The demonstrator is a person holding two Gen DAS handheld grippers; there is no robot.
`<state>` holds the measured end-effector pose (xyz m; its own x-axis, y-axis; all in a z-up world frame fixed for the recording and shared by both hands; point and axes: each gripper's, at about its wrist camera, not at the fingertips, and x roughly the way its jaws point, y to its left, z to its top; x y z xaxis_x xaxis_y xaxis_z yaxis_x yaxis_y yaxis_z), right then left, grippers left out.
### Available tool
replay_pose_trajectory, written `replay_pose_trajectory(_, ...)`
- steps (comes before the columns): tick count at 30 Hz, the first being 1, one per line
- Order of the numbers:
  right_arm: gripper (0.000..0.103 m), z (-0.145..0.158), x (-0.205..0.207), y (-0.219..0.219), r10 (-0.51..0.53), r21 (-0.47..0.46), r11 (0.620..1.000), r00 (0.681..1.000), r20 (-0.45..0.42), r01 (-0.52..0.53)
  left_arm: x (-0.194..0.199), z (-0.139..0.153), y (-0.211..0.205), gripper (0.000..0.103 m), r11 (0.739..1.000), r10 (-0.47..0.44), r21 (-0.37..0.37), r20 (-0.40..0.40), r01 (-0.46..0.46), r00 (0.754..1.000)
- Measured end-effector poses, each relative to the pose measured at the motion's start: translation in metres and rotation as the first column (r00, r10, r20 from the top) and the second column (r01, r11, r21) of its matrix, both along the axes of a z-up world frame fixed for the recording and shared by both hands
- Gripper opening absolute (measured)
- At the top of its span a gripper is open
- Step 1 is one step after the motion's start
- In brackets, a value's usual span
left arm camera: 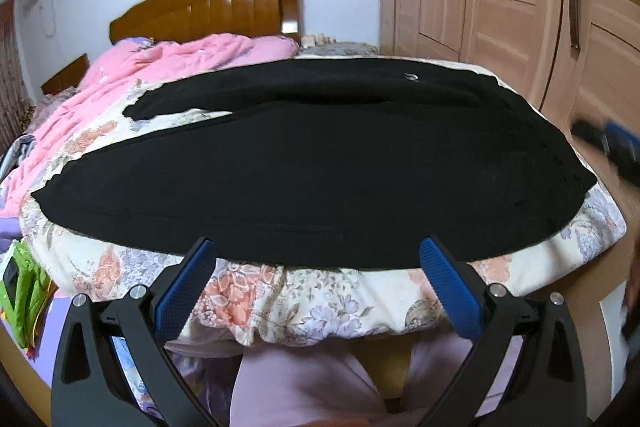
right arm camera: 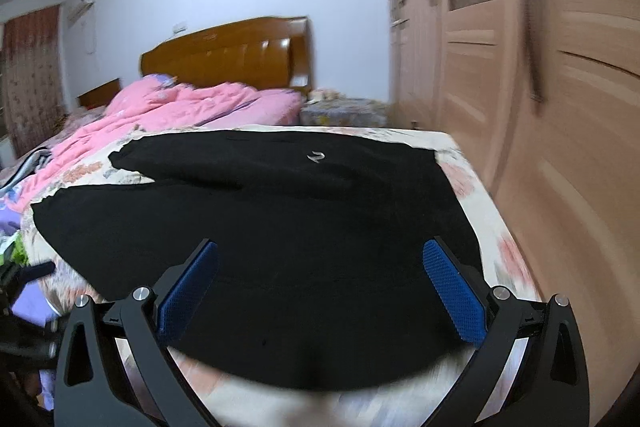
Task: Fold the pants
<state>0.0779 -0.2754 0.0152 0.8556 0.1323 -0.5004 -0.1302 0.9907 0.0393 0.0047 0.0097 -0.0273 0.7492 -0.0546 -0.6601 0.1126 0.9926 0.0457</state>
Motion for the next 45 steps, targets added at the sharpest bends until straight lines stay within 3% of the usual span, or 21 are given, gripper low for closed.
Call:
replay_pose_trajectory(2, 0.099, 0.003, 0.056, -0.016, 0.029, -0.031, 0.999, 0.997, -0.075, -0.032, 0.021, 0.002, -0.004, 0.102, 0.998, -0.061, -0.004, -0.072, 0.061, 0.996)
replay_pose_trajectory(5, 0.099, -0.008, 0.146, -0.037, 0.098, 0.013, 0.995, 0.971, -0.220, -0.097, 0.061, 0.014, -0.008, 0.101, 0.987, -0.161, -0.041, -0.114, 0.157, 0.980)
replay_pose_trajectory(8, 0.099, -0.031, 0.217, -0.056, 0.144, 0.061, 0.989, 0.944, -0.296, -0.132, 0.125, 0.029, -0.004, 0.101, 0.935, -0.339, -0.170, -0.161, 0.312, 0.927)
replay_pose_trajectory(9, 0.099, -0.030, 0.235, -0.059, 0.156, 0.065, 0.988, 0.945, -0.286, -0.143, 0.159, 0.029, -0.001, 0.101, 0.911, -0.391, -0.232, -0.218, 0.342, 0.894)
replay_pose_trajectory(13, 0.099, -0.038, 0.310, -0.064, 0.170, -0.024, 0.981, 0.915, -0.365, -0.192, 0.253, 0.026, 0.005, 0.101, 0.917, -0.394, -0.205, -0.321, 0.343, 0.861)
replay_pose_trajectory(14, 0.099, -0.051, 0.327, -0.064, 0.193, -0.023, 0.975, 0.891, -0.411, -0.222, 0.276, 0.025, 0.010, 0.101, 0.916, -0.394, -0.224, -0.338, 0.333, 0.855)
replay_pose_trajectory(16, 0.096, -0.056, 0.348, -0.060, 0.211, -0.038, 0.967, 0.876, -0.433, -0.252, 0.333, 0.020, 0.027, 0.101, 0.912, -0.378, -0.311, -0.384, 0.268, 0.842)
replay_pose_trajectory(18, 0.084, -0.061, 0.369, -0.058, 0.245, -0.021, 0.958, 0.856, -0.454, -0.286, 0.380, 0.016, 0.046, 0.101, 0.922, -0.328, -0.337, -0.419, 0.190, 0.847)
replay_pose_trajectory(19, 0.083, -0.063, 0.374, -0.056, 0.266, -0.008, 0.953, 0.848, -0.458, -0.303, 0.399, 0.011, 0.053, 0.101, 0.921, -0.312, -0.356, -0.435, 0.157, 0.845)
replay_pose_trajectory(22, 0.072, -0.068, 0.386, -0.048, 0.316, 0.001, 0.934, 0.822, -0.475, -0.358, 0.448, -0.002, 0.080, 0.101, 0.878, -0.286, -0.478, -0.463, 0.036, 0.839)
replay_pose_trajectory(24, 0.052, -0.070, 0.386, -0.043, 0.355, 0.008, 0.916, 0.803, -0.479, -0.401, 0.466, -0.006, 0.091, 0.101, 0.844, -0.285, -0.536, -0.460, -0.007, 0.841)
replay_pose_trajectory(25, 0.047, -0.068, 0.384, -0.040, 0.365, -0.006, 0.908, 0.797, -0.481, -0.419, 0.475, -0.006, 0.097, 0.101, 0.823, -0.286, -0.567, -0.456, -0.028, 0.843)
replay_pose_trajectory(27, 0.010, -0.058, 0.371, -0.031, 0.379, -0.059, 0.890, 0.806, -0.454, -0.452, 0.479, -0.005, 0.108, 0.101, 0.783, -0.281, -0.618, -0.453, -0.071, 0.846)
replay_pose_trajectory(29, 0.010, -0.041, 0.342, -0.023, 0.361, -0.155, 0.883, 0.851, -0.381, -0.443, 0.479, -0.001, 0.116, 0.101, 0.744, -0.277, -0.660, -0.442, -0.100, 0.853)
replay_pose_trajectory(33, 0.010, -0.007, 0.271, 0.001, 0.374, -0.314, 0.850, 0.904, -0.208, -0.423, 0.490, 0.006, 0.097, 0.101, 0.715, -0.302, -0.693, -0.424, -0.092, 0.854)
replay_pose_trajectory(36, 0.009, 0.007, 0.222, 0.019, 0.372, -0.407, 0.830, 0.922, -0.105, -0.381, 0.494, 0.009, 0.091, 0.101, 0.675, -0.319, -0.730, -0.420, -0.108, 0.849)
replay_pose_trajectory(41, 0.009, 0.008, 0.172, 0.033, 0.363, -0.445, 0.829, 0.931, -0.035, -0.340, 0.501, 0.007, 0.069, 0.100, 0.644, -0.284, -0.746, -0.440, -0.171, 0.852)
replay_pose_trajectory(43, 0.009, 0.009, 0.167, 0.033, 0.340, -0.433, 0.843, 0.940, -0.029, -0.319, 0.503, 0.005, 0.067, 0.084, 0.657, -0.234, -0.727, -0.450, -0.201, 0.862)
replay_pose_trajectory(44, 0.009, 0.009, 0.163, 0.034, 0.328, -0.439, 0.846, 0.945, -0.020, -0.303, 0.501, 0.004, 0.069, 0.053, 0.674, -0.210, -0.707, -0.462, -0.215, 0.862)
replay_pose_trajectory(45, 0.009, 0.010, 0.161, 0.034, 0.324, -0.437, 0.849, 0.946, -0.016, -0.298, 0.497, 0.003, 0.072, 0.020, 0.709, -0.153, -0.660, -0.490, -0.250, 0.858)
